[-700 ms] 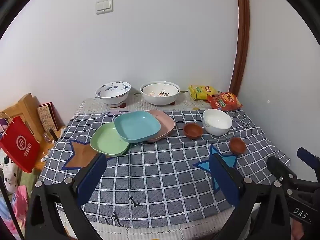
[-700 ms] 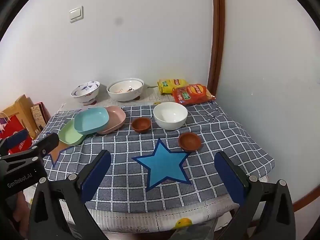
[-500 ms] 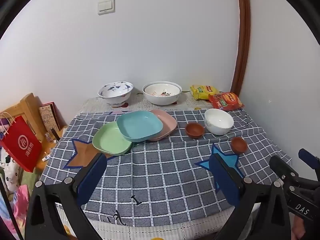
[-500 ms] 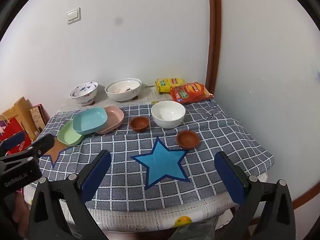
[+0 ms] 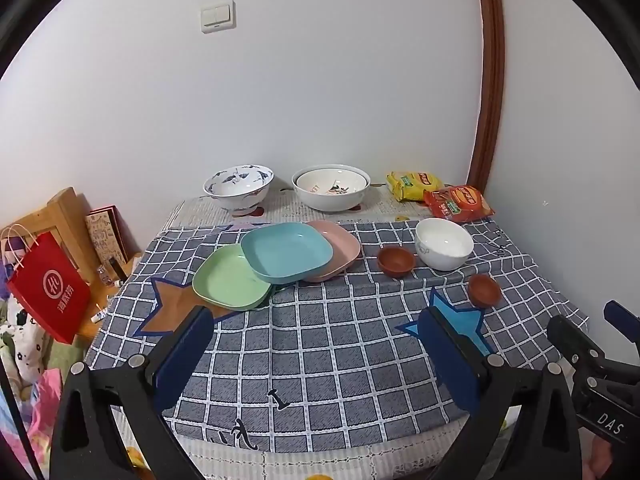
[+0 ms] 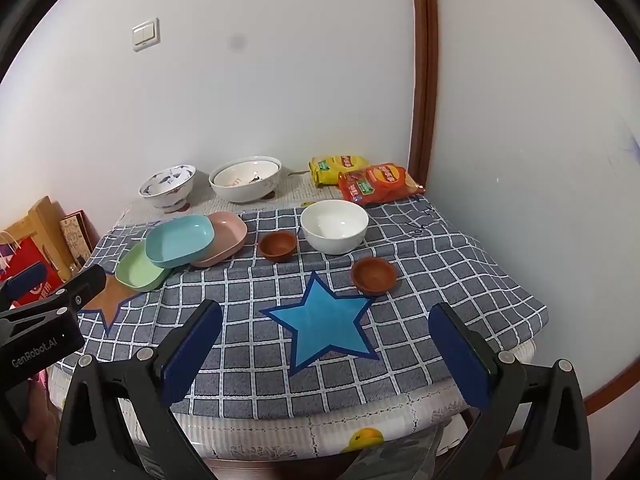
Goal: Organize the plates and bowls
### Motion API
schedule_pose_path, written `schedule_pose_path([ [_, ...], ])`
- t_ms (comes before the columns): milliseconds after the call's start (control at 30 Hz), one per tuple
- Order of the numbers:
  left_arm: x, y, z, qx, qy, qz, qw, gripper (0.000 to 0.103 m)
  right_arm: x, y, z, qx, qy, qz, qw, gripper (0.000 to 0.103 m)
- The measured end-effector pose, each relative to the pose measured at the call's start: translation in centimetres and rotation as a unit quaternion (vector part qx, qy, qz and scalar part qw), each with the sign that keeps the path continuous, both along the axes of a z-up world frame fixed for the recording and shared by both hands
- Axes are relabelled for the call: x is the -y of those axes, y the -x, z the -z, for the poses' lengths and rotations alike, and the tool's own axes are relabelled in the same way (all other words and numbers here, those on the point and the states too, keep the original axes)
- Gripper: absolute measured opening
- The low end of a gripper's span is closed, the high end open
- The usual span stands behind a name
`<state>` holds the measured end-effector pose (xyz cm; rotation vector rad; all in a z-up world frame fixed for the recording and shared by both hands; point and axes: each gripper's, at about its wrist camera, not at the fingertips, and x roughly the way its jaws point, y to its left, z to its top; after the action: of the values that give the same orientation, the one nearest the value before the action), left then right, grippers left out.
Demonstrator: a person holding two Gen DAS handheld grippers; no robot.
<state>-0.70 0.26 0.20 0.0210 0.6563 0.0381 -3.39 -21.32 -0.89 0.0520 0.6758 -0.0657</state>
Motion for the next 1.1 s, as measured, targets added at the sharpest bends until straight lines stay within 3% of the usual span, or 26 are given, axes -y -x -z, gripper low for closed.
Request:
schedule_pose_path([
  [1100, -0.44, 0.41, 0.02, 0.005, -0.001, -0.002, 1.0, 0.103, 0.01, 0.64, 0.04, 0.009, -0.006, -0.001, 1.0, 0.102],
])
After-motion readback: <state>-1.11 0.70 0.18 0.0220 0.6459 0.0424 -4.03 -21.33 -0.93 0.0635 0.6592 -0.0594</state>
